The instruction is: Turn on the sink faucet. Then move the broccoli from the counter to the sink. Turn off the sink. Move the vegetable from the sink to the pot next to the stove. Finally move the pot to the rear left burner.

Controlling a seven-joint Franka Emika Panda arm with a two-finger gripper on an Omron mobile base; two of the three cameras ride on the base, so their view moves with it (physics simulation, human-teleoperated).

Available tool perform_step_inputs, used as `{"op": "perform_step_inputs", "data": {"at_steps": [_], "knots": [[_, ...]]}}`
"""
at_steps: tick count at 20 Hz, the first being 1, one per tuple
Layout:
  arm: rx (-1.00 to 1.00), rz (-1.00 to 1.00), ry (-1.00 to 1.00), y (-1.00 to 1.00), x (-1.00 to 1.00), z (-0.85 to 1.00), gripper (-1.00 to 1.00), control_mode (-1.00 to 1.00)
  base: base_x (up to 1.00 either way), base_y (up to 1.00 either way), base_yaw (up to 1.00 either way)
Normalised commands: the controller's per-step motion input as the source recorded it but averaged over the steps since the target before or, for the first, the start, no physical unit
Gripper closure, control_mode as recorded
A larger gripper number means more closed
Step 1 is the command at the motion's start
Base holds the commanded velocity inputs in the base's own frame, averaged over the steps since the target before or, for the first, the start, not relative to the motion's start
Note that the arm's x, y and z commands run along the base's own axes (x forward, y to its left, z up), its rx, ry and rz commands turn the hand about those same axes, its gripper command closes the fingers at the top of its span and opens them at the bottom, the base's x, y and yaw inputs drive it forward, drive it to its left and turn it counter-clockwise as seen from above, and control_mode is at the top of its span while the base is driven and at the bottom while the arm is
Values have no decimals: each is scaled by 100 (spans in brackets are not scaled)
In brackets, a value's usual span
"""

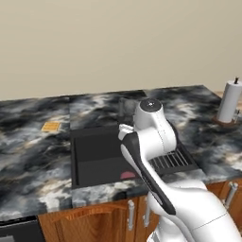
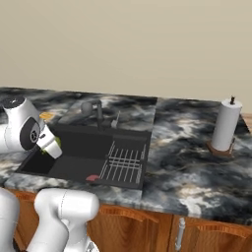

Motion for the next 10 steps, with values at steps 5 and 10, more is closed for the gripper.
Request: {"op": "perform_step_inputs", "data": {"at_steps": [5, 10], "knots": [[0, 0, 0, 0, 0, 0, 100, 100, -22, -8, -29], [0, 0, 0, 0, 0, 0, 100, 100, -40, -23, -31]]}}
